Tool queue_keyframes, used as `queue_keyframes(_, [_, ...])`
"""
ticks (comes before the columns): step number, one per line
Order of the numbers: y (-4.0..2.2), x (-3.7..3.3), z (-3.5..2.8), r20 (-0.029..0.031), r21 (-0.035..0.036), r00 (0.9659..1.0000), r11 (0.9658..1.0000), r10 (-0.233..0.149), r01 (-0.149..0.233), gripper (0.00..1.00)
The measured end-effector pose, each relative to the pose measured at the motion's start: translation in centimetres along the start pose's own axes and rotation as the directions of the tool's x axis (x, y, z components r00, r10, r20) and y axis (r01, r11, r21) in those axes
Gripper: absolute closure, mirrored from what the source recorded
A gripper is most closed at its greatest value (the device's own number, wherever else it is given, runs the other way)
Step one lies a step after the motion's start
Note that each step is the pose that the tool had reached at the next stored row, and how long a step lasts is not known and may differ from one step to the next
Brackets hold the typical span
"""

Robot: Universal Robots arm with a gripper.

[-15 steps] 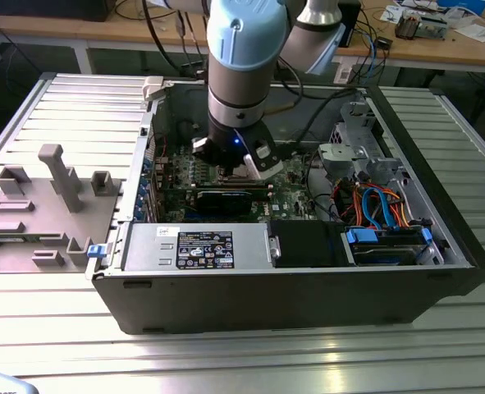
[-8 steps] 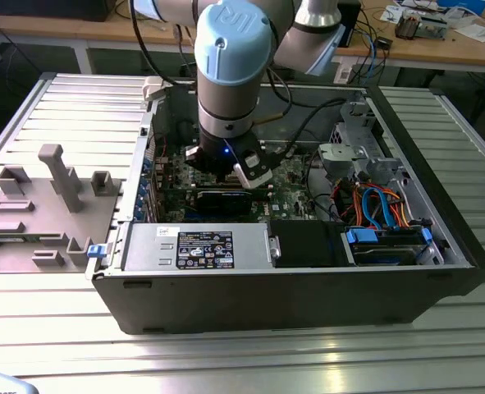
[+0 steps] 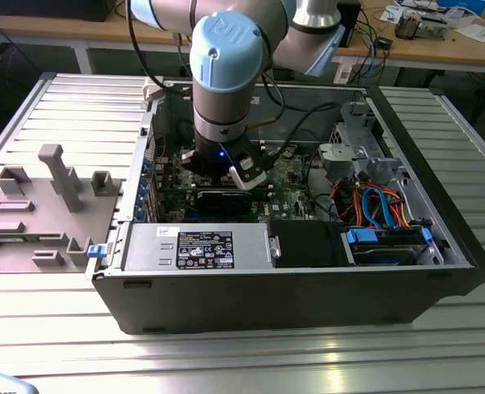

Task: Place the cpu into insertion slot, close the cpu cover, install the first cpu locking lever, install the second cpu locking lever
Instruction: 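Install the second cpu locking lever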

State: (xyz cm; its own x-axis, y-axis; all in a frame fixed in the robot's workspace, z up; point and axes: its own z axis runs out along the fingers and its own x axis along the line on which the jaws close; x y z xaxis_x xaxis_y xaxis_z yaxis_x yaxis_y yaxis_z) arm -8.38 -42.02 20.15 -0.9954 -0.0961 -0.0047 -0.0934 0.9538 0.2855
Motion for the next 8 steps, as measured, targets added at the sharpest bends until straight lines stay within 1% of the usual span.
queue_keyframes(1, [0.18, 0.01, 0.19, -0.0003, 0.0002, 1.0, 1.0, -0.001, 0.001, 0.89])
queue_keyframes(3, [0.14, 0.11, 0.39, -0.0006, 0.0005, 1.0, 1.0, -0.002, 0.002, 0.89])
queue_keyframes(8, [0.07, 0.18, 0.62, -0.0013, 0.0011, 1.0, 1.0, -0.003, 0.003, 0.89])
